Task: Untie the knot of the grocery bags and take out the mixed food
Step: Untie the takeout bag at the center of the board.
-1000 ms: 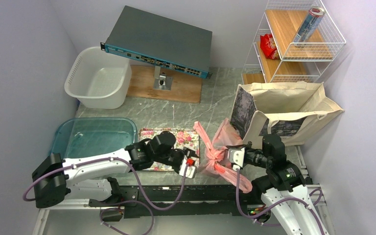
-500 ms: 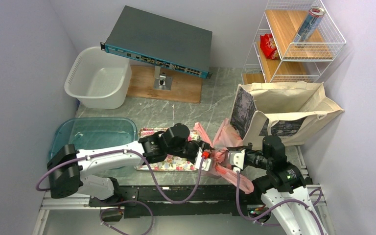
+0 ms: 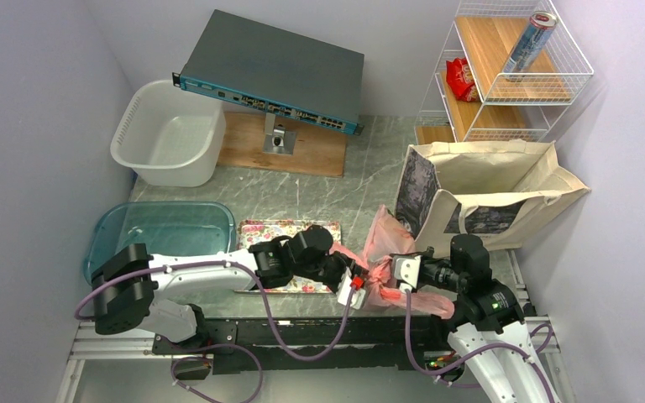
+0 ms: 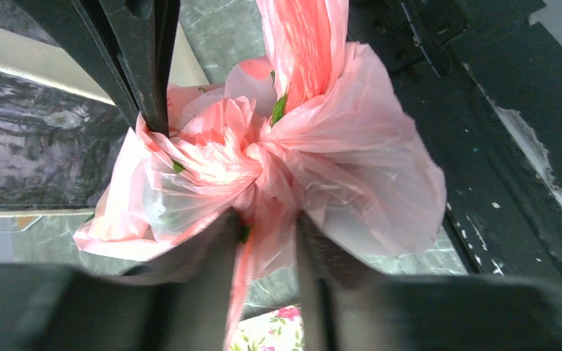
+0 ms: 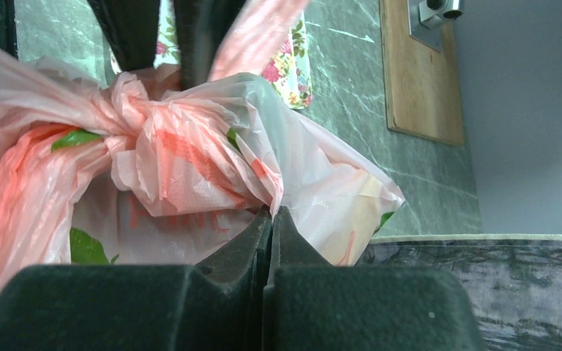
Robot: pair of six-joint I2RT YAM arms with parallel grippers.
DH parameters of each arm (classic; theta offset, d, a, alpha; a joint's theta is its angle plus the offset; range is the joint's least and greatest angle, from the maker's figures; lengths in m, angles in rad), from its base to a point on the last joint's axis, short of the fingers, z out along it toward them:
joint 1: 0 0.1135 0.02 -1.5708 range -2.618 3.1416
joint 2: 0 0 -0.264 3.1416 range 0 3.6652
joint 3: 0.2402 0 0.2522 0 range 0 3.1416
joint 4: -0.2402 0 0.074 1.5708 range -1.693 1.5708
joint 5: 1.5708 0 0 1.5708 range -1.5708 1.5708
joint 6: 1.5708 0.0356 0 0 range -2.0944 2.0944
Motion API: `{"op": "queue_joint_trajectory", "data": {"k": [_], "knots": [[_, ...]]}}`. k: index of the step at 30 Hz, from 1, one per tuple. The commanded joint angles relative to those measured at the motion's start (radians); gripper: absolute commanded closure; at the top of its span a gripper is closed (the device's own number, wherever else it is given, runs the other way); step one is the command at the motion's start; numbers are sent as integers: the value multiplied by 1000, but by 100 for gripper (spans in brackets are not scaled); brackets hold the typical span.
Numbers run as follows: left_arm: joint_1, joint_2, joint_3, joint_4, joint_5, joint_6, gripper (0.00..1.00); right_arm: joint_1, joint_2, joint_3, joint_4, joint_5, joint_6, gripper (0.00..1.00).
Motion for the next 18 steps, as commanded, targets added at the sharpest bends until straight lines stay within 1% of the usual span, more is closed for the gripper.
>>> {"op": "queue_joint_trajectory", "data": {"k": [1, 3, 5, 6, 9, 12, 13, 15, 16, 18], "knots": [[-43, -18, -59, 103, -50, 1, 77, -4, 8, -7, 41, 48, 27, 100], [-54, -34, -80, 108, -53, 0, 71, -3, 4, -10, 38, 44, 28, 100], [-65, -41, -102, 145, -80, 3, 59, -4, 3, -11, 39, 40, 28, 100], [-69, -44, -112, 172, -96, 3, 56, -5, 5, -11, 39, 40, 26, 100], [-97, -61, -138, 227, -139, 16, 54, -3, 11, -11, 38, 45, 22, 100], [-120, -66, -145, 247, -169, 11, 52, -4, 8, -14, 36, 44, 13, 100], [-126, -64, -153, 262, -183, 16, 48, -4, 7, -15, 37, 44, 12, 100], [-128, -54, -154, 292, -206, 5, 33, -4, 11, -13, 36, 42, 12, 100], [-126, -45, -146, 285, -204, 5, 31, -4, 13, -12, 36, 39, 13, 100], [-120, -31, -137, 283, -172, 10, 31, -4, 18, -11, 35, 36, 15, 100]]}}
